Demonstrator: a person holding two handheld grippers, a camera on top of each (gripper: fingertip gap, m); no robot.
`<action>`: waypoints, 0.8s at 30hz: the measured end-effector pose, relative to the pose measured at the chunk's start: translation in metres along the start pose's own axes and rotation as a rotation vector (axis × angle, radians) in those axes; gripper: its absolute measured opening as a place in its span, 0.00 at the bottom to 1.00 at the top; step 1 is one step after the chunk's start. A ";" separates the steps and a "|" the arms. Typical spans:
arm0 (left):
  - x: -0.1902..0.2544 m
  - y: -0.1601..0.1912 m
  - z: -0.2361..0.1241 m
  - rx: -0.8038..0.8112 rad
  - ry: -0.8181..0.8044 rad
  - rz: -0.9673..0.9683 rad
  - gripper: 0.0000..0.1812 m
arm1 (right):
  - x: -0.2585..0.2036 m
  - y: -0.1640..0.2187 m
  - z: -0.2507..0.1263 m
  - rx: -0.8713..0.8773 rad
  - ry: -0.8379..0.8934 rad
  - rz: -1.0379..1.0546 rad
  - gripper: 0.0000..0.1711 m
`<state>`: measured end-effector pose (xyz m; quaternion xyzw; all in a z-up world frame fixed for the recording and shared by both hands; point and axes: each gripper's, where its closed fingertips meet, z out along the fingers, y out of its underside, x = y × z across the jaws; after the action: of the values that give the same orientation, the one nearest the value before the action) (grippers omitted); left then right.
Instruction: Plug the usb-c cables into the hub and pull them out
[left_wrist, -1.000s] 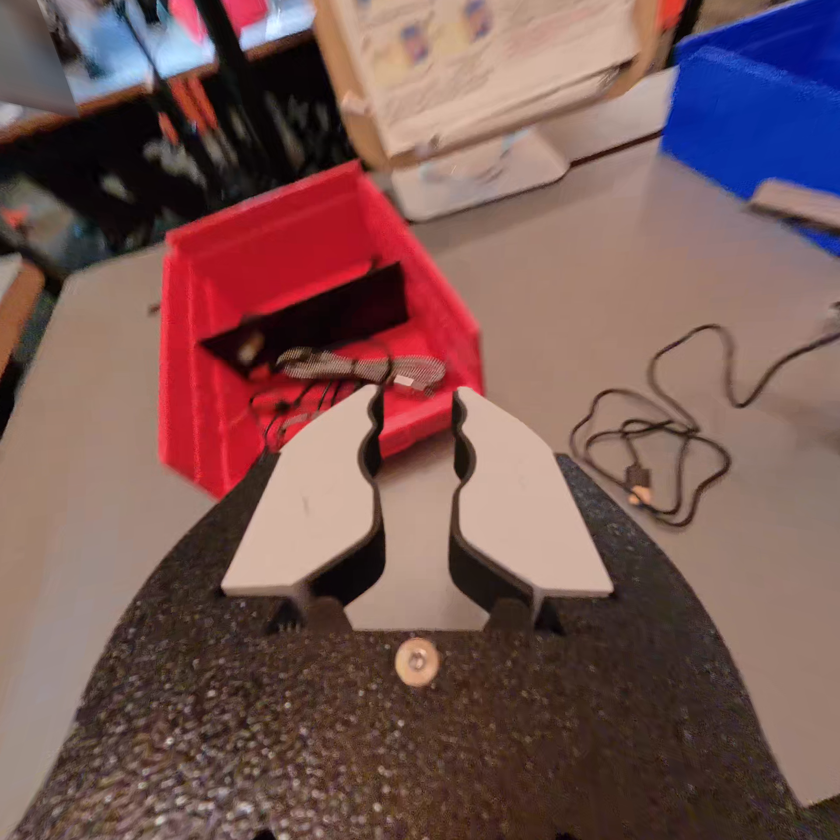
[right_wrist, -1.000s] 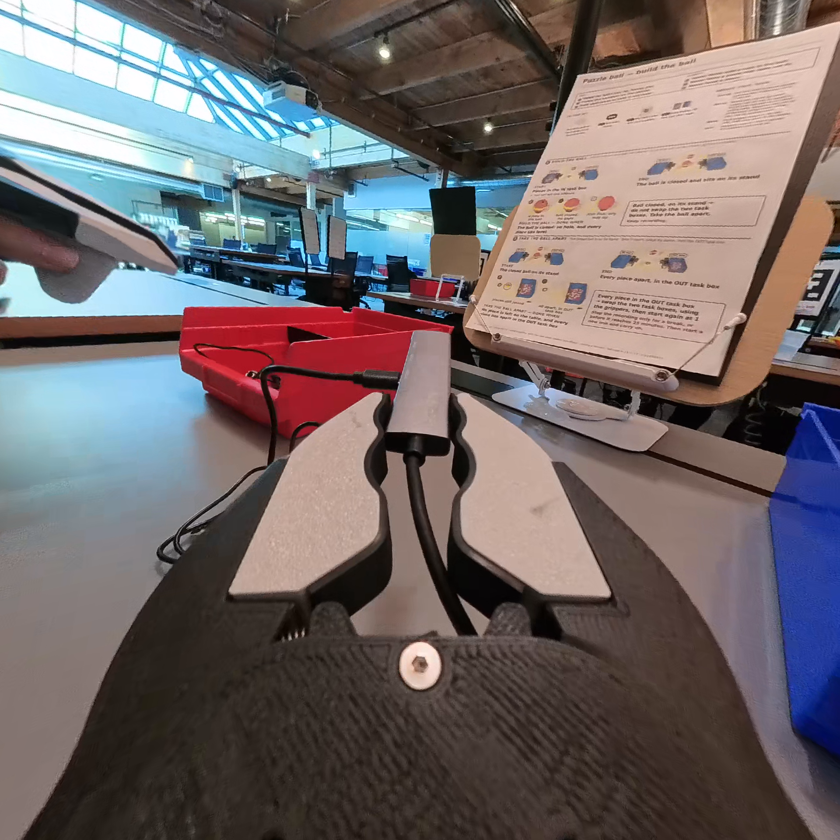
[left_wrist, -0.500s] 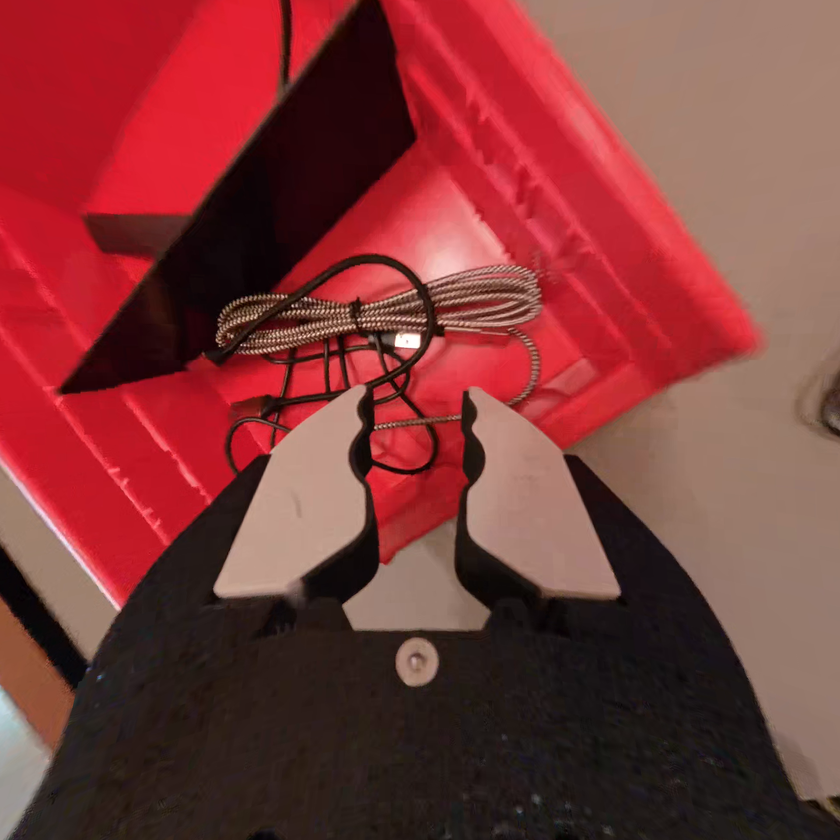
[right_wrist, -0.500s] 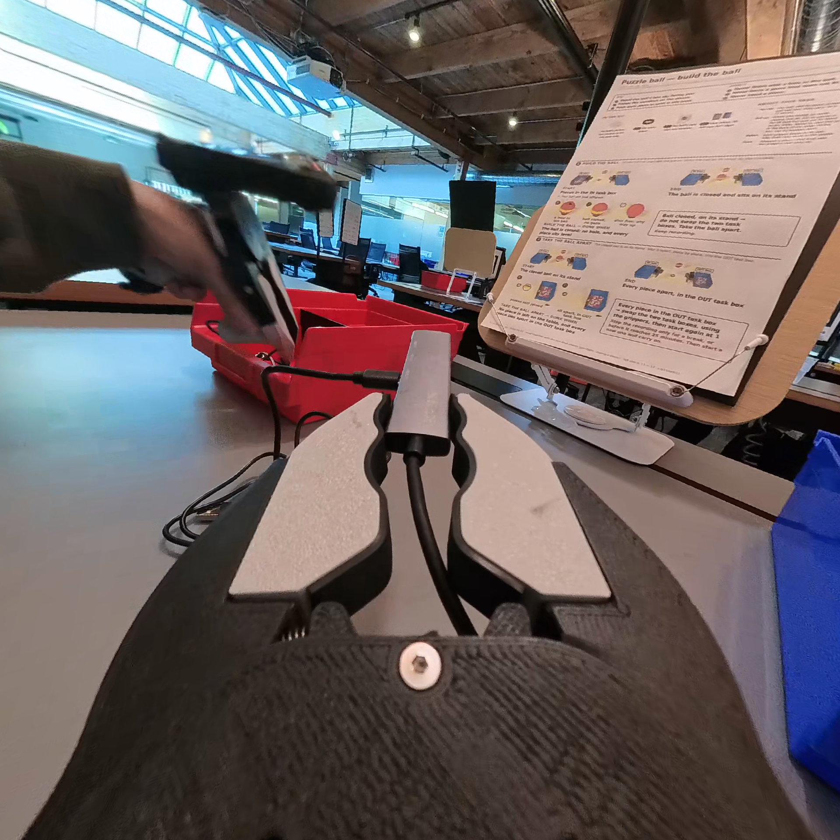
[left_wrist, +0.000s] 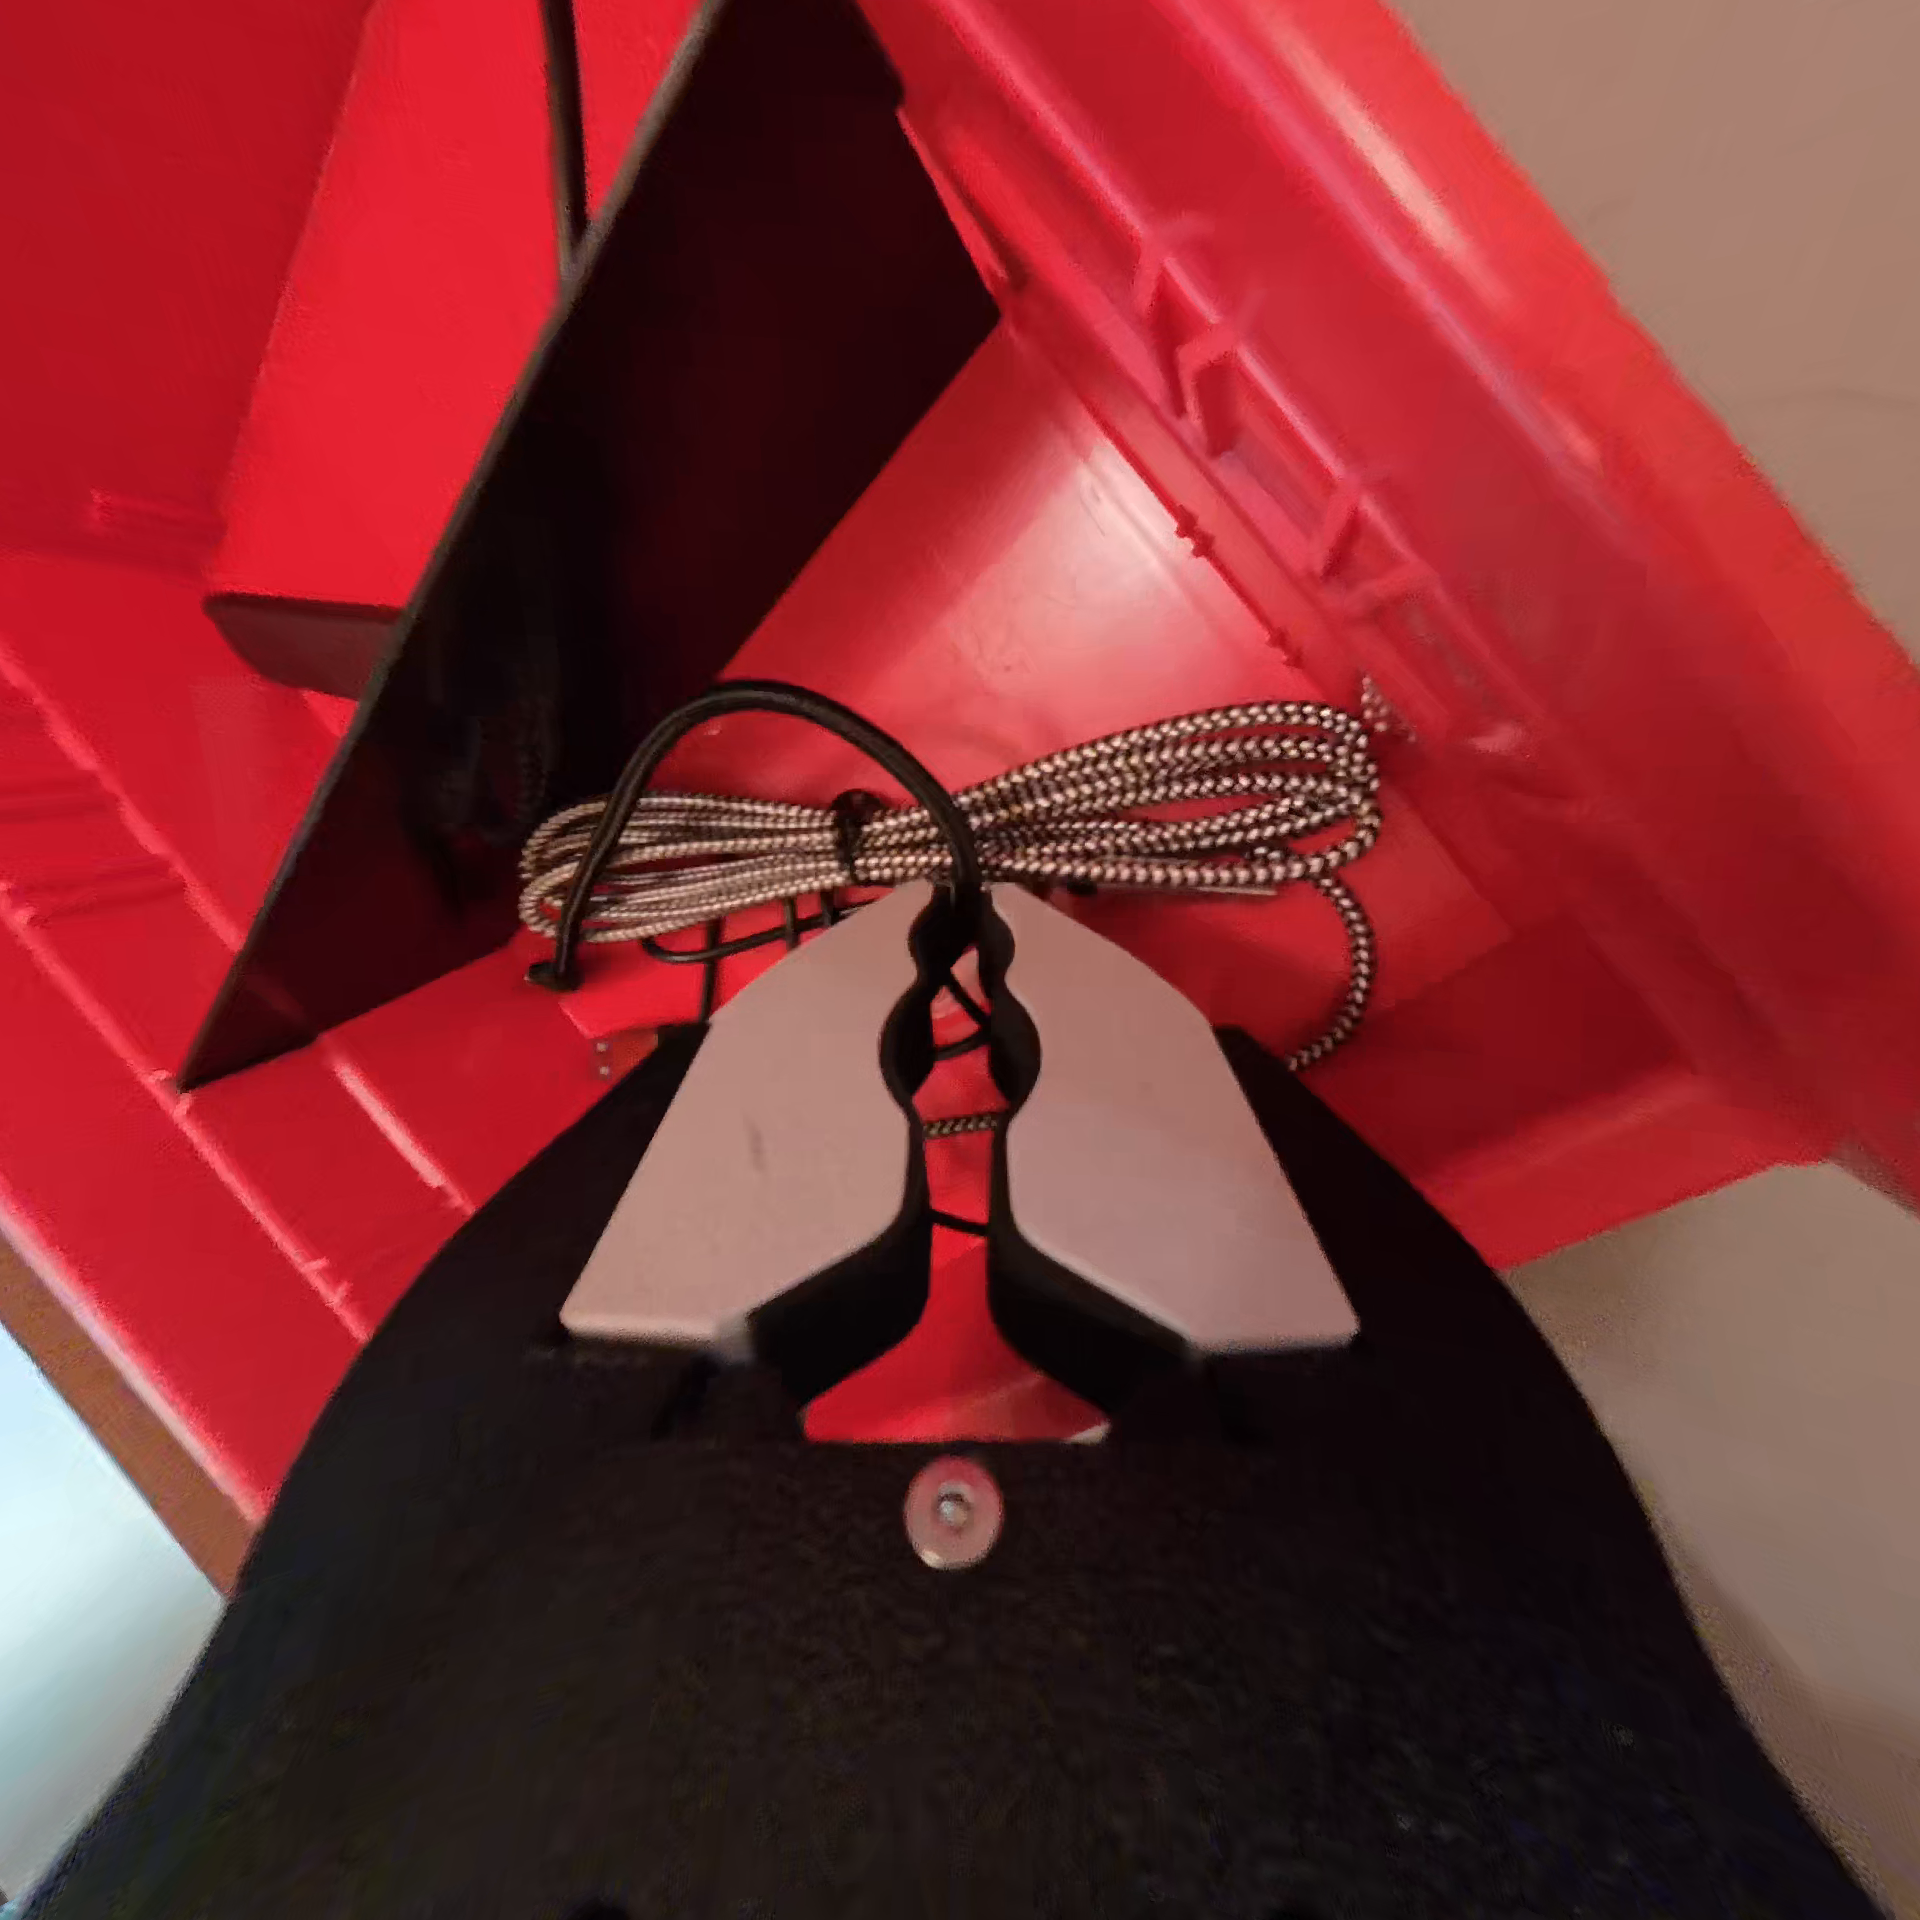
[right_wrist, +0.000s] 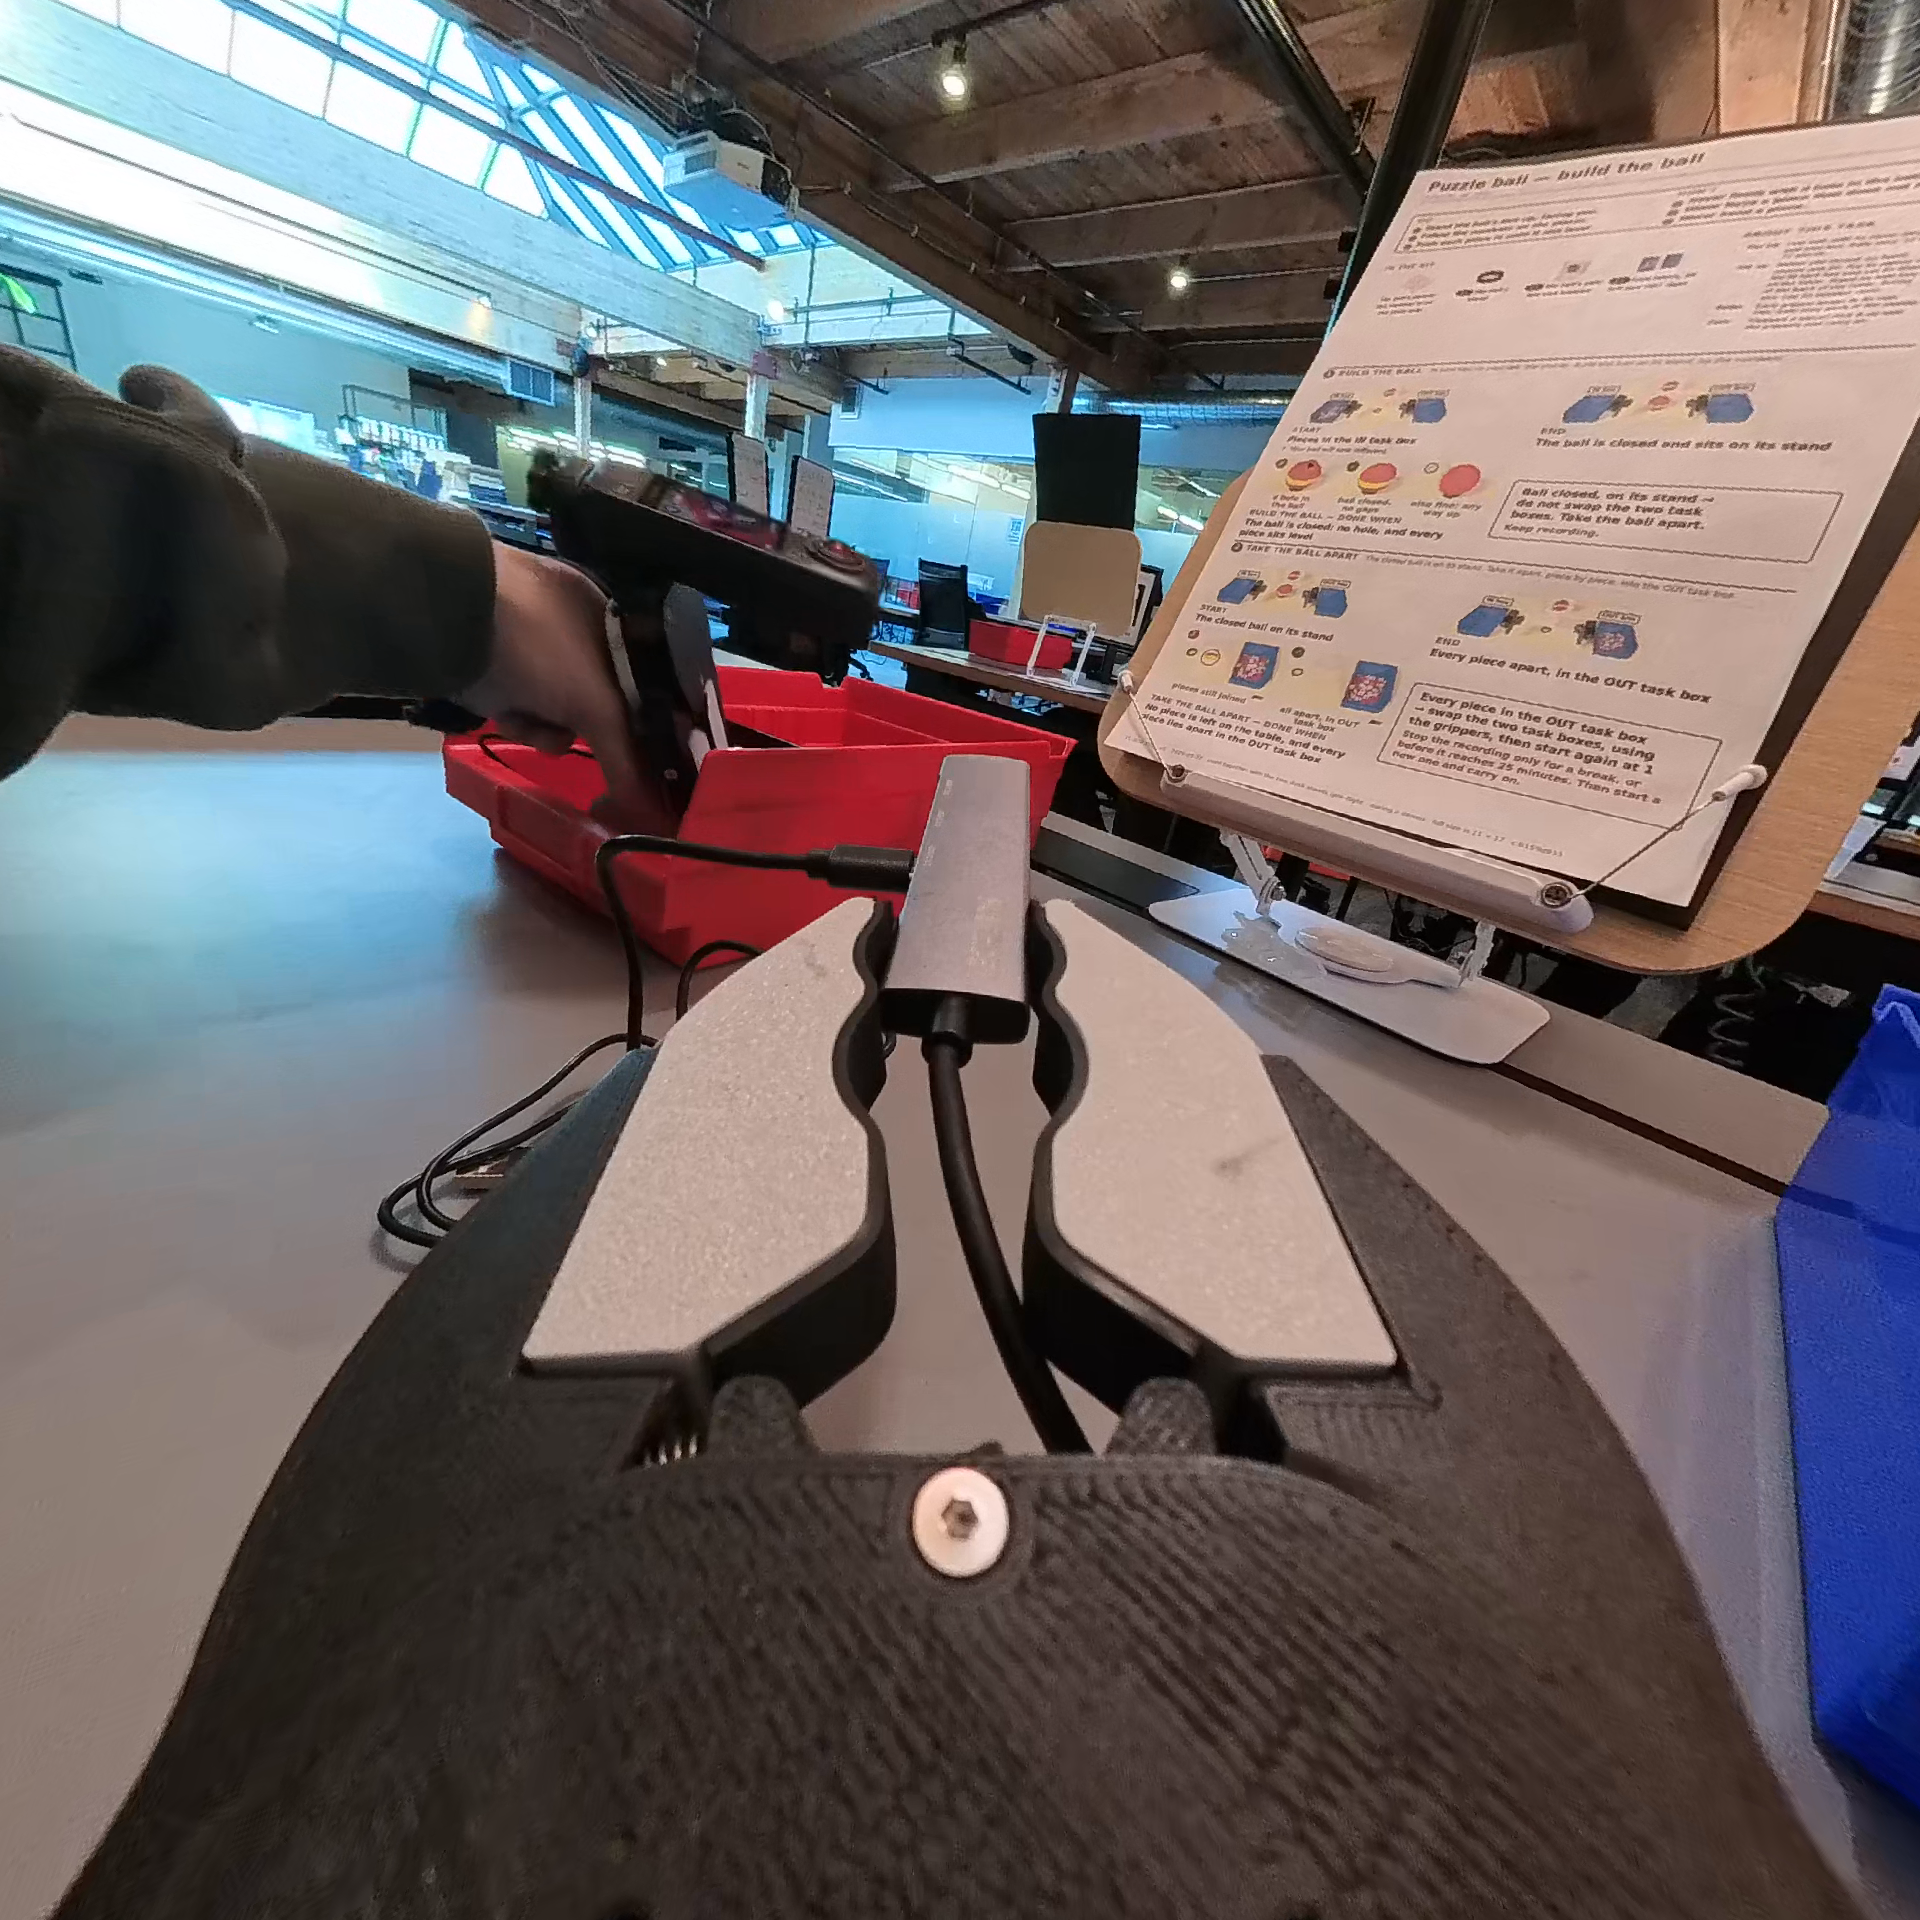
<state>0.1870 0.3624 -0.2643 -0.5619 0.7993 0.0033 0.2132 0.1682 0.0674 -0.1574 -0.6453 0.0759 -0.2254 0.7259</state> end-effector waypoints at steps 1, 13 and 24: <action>-0.003 -0.001 -0.004 0.022 -0.016 0.005 0.02 | 0.000 0.000 0.000 0.003 0.000 -0.001 0.14; -0.026 -0.060 -0.242 0.842 0.036 -0.203 0.02 | 0.003 -0.001 -0.001 0.011 0.018 0.007 0.14; 0.168 -0.011 -0.258 1.118 0.697 0.242 0.02 | 0.044 -0.002 -0.019 0.041 0.176 0.063 0.14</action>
<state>0.0633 0.1451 -0.0853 -0.2417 0.7602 -0.5691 0.1997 0.1994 0.0315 -0.1500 -0.6051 0.1553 -0.2598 0.7364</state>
